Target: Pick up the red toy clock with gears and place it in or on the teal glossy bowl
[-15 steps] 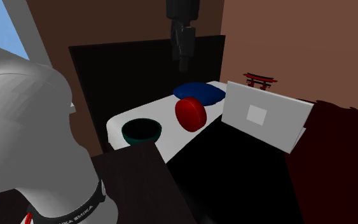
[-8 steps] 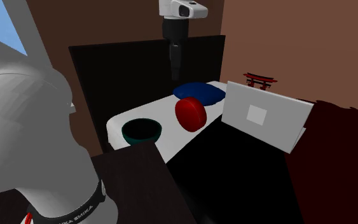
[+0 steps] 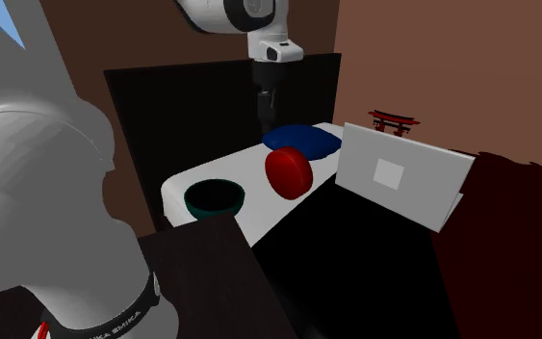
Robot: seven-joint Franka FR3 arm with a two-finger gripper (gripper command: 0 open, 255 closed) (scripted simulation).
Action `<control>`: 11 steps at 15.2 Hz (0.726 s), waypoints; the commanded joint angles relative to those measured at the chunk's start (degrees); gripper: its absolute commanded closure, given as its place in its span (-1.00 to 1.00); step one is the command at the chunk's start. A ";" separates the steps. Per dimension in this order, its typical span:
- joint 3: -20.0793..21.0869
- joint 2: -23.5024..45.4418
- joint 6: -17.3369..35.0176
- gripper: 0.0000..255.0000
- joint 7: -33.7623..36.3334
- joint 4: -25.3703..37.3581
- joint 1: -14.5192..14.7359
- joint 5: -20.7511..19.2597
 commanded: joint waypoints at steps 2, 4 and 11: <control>5.58 8.46 4.15 -1.00 10.76 3.83 -3.38 -6.10; 8.64 15.05 6.13 -1.00 19.21 6.91 -5.35 -12.75; 4.35 38.29 5.75 -1.00 47.13 21.42 1.87 -37.29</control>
